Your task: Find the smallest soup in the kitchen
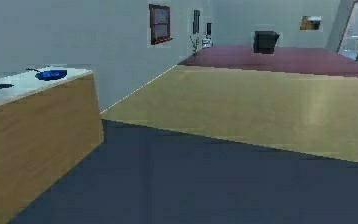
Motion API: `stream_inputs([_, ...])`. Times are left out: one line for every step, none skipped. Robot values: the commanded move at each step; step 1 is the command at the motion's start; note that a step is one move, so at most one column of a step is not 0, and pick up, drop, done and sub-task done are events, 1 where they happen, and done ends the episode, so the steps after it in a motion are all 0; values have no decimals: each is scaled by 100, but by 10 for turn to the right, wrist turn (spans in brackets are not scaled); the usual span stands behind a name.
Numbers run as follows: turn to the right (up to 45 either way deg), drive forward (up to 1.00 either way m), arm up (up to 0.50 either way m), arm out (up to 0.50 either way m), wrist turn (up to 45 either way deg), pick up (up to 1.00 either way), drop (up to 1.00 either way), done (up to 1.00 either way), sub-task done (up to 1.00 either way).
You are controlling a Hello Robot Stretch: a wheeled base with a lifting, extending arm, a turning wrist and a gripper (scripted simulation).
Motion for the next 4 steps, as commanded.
stream_inputs([-450,0,0,0,0,0,0,0,0])
stream_inputs([-240,0,0,0,0,0,0,0,0])
stream_inputs([0,95,0,0,0,0,0,0,0])
stream_inputs([150,0,0,0,0,0,0,0,0])
